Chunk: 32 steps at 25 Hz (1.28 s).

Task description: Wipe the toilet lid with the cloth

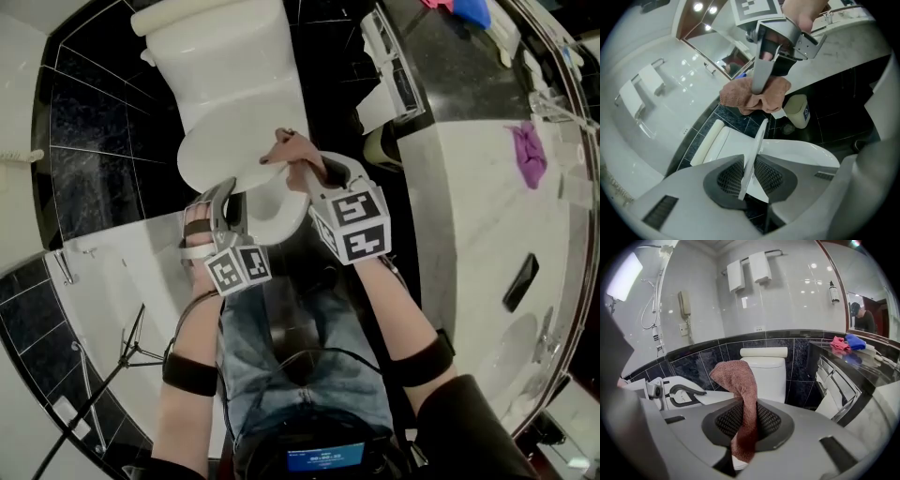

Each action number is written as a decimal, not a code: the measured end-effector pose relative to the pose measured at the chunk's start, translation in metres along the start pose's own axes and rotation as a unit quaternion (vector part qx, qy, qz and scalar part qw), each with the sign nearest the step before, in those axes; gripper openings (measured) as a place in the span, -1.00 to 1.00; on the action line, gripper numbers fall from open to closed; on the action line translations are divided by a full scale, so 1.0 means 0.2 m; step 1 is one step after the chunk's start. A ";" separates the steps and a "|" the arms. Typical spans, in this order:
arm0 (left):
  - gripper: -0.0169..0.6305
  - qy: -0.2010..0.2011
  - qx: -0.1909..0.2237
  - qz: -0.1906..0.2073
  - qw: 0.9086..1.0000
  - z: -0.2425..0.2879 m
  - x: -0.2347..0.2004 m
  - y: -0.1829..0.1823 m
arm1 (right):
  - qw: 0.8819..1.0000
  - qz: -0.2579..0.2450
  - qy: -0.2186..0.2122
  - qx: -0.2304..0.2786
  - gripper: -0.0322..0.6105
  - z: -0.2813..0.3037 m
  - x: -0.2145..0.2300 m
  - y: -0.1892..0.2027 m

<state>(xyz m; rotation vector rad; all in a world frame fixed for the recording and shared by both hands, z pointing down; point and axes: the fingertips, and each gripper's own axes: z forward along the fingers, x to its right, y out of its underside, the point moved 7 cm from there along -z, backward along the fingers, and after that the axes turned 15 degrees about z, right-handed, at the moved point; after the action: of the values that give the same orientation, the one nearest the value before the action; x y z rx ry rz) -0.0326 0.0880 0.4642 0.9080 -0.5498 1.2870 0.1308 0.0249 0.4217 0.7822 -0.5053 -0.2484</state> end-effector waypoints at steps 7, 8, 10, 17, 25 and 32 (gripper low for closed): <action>-0.74 0.009 -0.010 0.030 0.999 -0.05 0.37 0.01 | 1.000 -0.009 -0.023 -0.003 -0.67 0.06 -0.03 0.16; -0.74 0.009 -0.016 0.029 0.999 -0.05 0.40 0.01 | 1.000 -0.012 -0.026 -0.003 -0.67 0.06 -0.04 0.18; -0.73 0.007 -0.027 0.026 0.999 -0.05 0.47 0.02 | 0.999 -0.015 -0.033 -0.004 -0.67 0.03 -0.04 0.22; -0.73 0.014 -0.040 0.043 0.998 -0.06 0.71 0.03 | 1.000 0.000 -0.024 -0.003 -0.67 -0.06 0.04 0.42; -0.68 0.019 -0.024 0.079 0.996 -0.01 1.07 0.09 | 1.000 0.010 -0.012 0.009 -0.67 -0.01 0.03 0.77; -0.64 0.028 -0.024 0.079 0.996 0.03 1.25 0.14 | 1.000 0.015 -0.005 -0.006 -0.67 -0.03 -0.02 1.05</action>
<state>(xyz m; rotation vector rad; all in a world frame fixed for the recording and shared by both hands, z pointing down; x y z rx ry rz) -0.0019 0.2265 0.6718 0.7975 -0.6153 1.4314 0.1369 0.1741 0.5702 0.7608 -0.5244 -0.2271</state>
